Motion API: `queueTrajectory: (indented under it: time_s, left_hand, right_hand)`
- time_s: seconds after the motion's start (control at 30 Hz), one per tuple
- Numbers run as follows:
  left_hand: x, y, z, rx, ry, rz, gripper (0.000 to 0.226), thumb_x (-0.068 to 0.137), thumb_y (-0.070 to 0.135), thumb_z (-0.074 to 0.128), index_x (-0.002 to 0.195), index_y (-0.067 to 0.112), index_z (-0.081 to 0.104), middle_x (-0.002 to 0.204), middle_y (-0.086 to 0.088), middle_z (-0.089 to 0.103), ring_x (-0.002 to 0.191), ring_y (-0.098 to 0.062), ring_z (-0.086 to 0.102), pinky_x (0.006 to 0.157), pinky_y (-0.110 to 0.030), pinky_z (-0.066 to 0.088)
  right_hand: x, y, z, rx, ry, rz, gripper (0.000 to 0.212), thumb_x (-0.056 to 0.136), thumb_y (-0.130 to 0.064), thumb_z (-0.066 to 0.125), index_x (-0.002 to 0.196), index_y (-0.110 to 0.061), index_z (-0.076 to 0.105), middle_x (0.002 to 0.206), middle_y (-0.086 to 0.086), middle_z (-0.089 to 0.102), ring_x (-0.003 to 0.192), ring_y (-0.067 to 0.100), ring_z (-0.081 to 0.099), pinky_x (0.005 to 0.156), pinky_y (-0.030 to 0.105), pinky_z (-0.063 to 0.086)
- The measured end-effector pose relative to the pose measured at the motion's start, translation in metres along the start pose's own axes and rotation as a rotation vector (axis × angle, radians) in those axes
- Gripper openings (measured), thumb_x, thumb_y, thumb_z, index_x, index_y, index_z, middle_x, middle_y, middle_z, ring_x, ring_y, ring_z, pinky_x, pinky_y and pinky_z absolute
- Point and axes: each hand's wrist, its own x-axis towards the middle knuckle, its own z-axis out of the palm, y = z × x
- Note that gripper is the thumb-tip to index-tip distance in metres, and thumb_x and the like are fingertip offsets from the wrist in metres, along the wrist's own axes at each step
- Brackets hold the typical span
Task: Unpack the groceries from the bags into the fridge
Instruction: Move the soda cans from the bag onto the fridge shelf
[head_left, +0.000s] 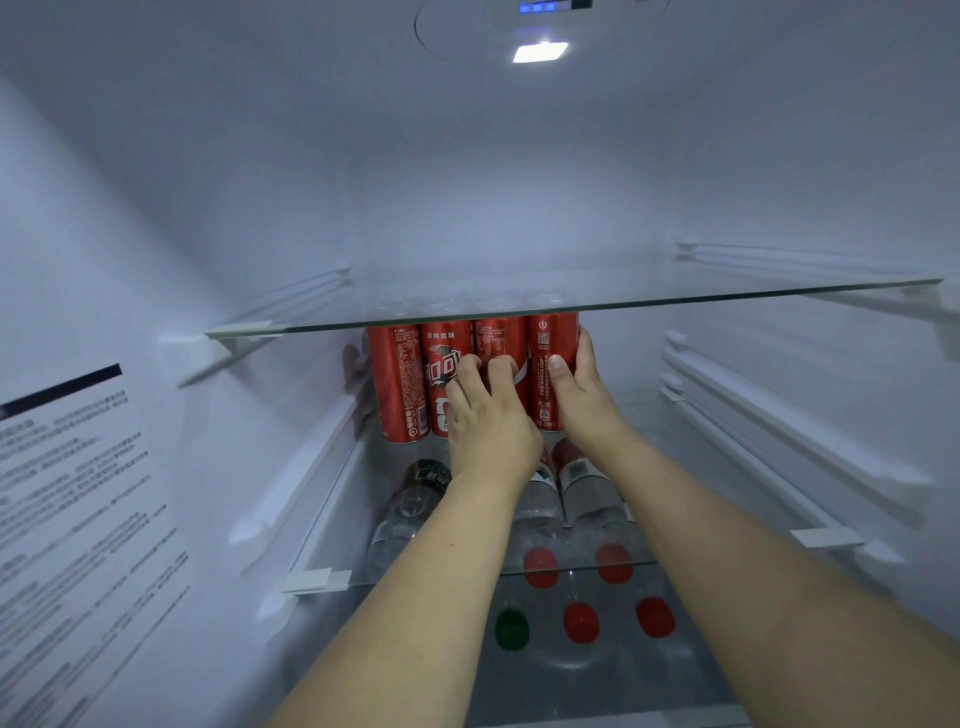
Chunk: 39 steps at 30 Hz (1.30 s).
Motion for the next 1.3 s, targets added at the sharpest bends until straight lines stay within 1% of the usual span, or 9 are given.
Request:
queueTrajectory:
  time_s: [0.27, 0.33, 0.43, 0.5, 0.63, 0.73, 0.83, 1.07, 1.3]
  left_hand:
    - [0.001, -0.001, 0.0, 0.001, -0.032, -0.007, 0.053, 0.082, 0.008, 0.056, 0.13, 0.019, 0.038, 0.144, -0.015, 0.025, 0.125, -0.033, 0.031, 0.105, -0.044, 0.035]
    - [0.001, 0.0, -0.004, -0.013, -0.067, -0.02, 0.054, 0.083, 0.009, 0.055, 0.132, 0.019, 0.036, 0.146, -0.015, 0.022, 0.127, -0.032, 0.028, 0.107, -0.043, 0.032]
    - [-0.002, 0.001, -0.014, -0.039, -0.139, -0.025, 0.058, 0.086, 0.013, 0.057, 0.138, 0.016, 0.032, 0.148, -0.014, 0.019, 0.131, -0.032, 0.025, 0.11, -0.044, 0.028]
    - [-0.008, 0.003, -0.026, -0.038, -0.197, -0.005, 0.061, 0.089, 0.02, 0.057, 0.142, 0.015, 0.028, 0.149, -0.013, 0.02, 0.133, -0.032, 0.024, 0.111, -0.045, 0.028]
    - [-0.027, 0.005, -0.058, -0.025, -0.293, 0.056, 0.061, 0.095, 0.031, 0.052, 0.147, 0.014, 0.025, 0.153, -0.012, 0.02, 0.139, -0.032, 0.023, 0.115, -0.048, 0.026]
    - [-0.048, 0.006, -0.083, 0.003, -0.336, 0.092, 0.061, 0.098, 0.038, 0.046, 0.15, 0.016, 0.022, 0.159, -0.011, 0.016, 0.146, -0.029, 0.015, 0.121, -0.046, 0.015]
    - [-0.074, 0.008, -0.109, 0.016, -0.34, 0.112, 0.062, 0.101, 0.044, 0.038, 0.153, 0.016, 0.019, 0.162, -0.008, 0.013, 0.15, -0.025, 0.008, 0.123, -0.044, 0.007]
    - [-0.139, 0.003, -0.141, 0.055, -0.431, 0.189, 0.064, 0.103, 0.048, 0.028, 0.156, 0.017, 0.011, 0.165, 0.0, 0.004, 0.151, -0.015, -0.004, 0.122, -0.035, -0.004]
    - [-0.155, -0.002, -0.149, 0.075, -0.495, 0.168, 0.064, 0.103, 0.047, 0.026, 0.157, 0.017, 0.007, 0.165, 0.002, 0.002, 0.15, -0.012, -0.005, 0.121, -0.032, -0.005]
  right_hand:
    - [-0.001, -0.002, 0.0, -0.037, 0.03, 0.008, 0.047, 0.105, -0.028, 0.037, 0.149, -0.029, 0.022, 0.137, -0.002, 0.051, 0.126, 0.014, 0.049, 0.107, 0.038, 0.04]
    - [-0.006, -0.007, -0.002, -0.098, 0.02, 0.045, 0.053, 0.104, -0.034, 0.038, 0.152, -0.024, 0.018, 0.146, 0.002, 0.045, 0.133, 0.019, 0.044, 0.11, 0.04, 0.038]
    - [-0.02, -0.017, -0.01, -0.266, 0.019, 0.185, 0.069, 0.103, -0.042, 0.036, 0.156, -0.013, 0.003, 0.162, 0.008, 0.014, 0.148, 0.024, 0.018, 0.12, 0.044, 0.021]
    - [-0.035, -0.028, -0.019, -0.402, -0.012, 0.216, 0.068, 0.104, -0.042, 0.033, 0.156, -0.01, 0.004, 0.164, 0.008, 0.006, 0.15, 0.022, 0.008, 0.122, 0.041, 0.012]
    - [-0.077, -0.062, -0.038, -0.658, -0.133, 0.221, 0.064, 0.105, -0.041, 0.029, 0.155, -0.007, 0.007, 0.164, 0.009, 0.003, 0.151, 0.021, 0.002, 0.12, 0.035, 0.004]
    - [-0.113, -0.091, -0.048, -0.901, -0.257, 0.196, 0.063, 0.105, -0.041, 0.029, 0.155, -0.007, 0.01, 0.163, 0.009, 0.004, 0.151, 0.022, 0.004, 0.12, 0.035, 0.005]
    - [-0.152, -0.113, -0.054, -1.078, -0.338, 0.22, 0.064, 0.105, -0.042, 0.029, 0.156, -0.012, 0.005, 0.164, 0.007, 0.0, 0.151, 0.022, 0.001, 0.12, 0.035, 0.003]
    - [-0.212, -0.114, -0.064, -1.178, -0.464, 0.29, 0.065, 0.105, -0.043, 0.023, 0.156, -0.014, -0.004, 0.163, 0.005, -0.013, 0.15, 0.02, -0.013, 0.121, 0.036, -0.007]
    - [-0.233, -0.118, -0.053, -1.193, -0.548, 0.314, 0.064, 0.105, -0.041, 0.02, 0.155, -0.013, -0.009, 0.162, 0.003, -0.019, 0.148, 0.017, -0.018, 0.12, 0.034, -0.01]
